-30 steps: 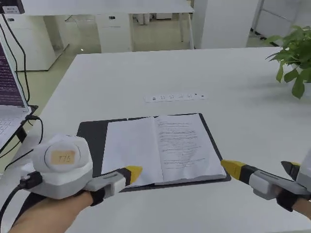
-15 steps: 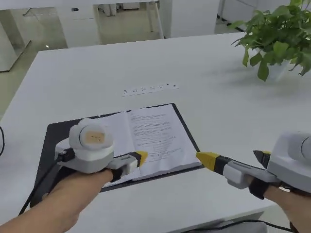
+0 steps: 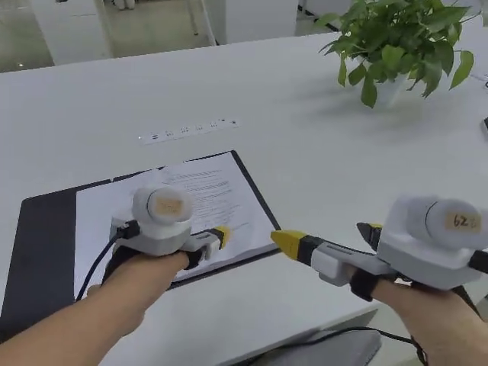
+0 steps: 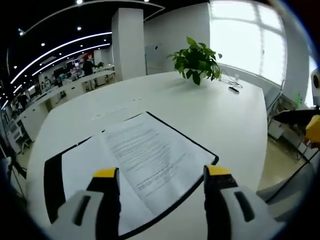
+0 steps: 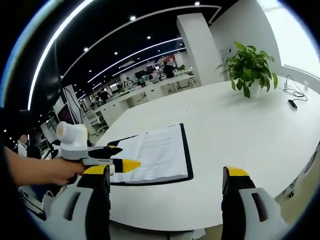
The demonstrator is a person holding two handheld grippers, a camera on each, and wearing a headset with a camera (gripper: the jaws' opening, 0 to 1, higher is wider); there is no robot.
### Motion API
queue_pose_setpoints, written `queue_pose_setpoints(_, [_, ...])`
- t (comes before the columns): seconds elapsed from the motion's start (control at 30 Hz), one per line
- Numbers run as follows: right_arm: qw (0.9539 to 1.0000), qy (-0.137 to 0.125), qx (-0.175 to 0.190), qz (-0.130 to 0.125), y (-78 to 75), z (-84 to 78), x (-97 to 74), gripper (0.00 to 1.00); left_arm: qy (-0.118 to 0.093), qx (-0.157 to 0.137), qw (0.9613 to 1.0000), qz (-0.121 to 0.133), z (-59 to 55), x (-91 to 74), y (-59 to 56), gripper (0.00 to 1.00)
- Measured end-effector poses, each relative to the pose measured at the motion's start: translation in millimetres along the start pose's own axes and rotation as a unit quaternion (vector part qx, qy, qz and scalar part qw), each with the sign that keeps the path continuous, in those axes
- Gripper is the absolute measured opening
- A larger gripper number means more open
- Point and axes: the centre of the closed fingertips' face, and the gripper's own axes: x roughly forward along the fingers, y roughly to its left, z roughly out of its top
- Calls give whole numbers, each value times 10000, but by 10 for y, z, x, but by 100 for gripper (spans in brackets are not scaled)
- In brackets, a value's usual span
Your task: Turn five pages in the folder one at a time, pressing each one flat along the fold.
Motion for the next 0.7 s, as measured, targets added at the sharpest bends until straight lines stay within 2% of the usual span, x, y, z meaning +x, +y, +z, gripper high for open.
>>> queue_pose_setpoints(0.2, [10000,44,59,37,-5,-43,8,92,2,-110,9998,-161,-63,270,-214,66])
queue_pose_setpoints(0.33, [9999,69,71,55,-13,-60,12,92,-16,-47,9998,-190,-97,413,-330,61])
queue_pose_setpoints(0.57, [9999,97,121,74,-53,-71,23,91,100,-97,9997,-182,-186,611,-401,58])
queue_pose_setpoints(0.7, [9998,105,147,63,-78,-78,37,90,153,-89,9997,-140,-229,689,-388,56])
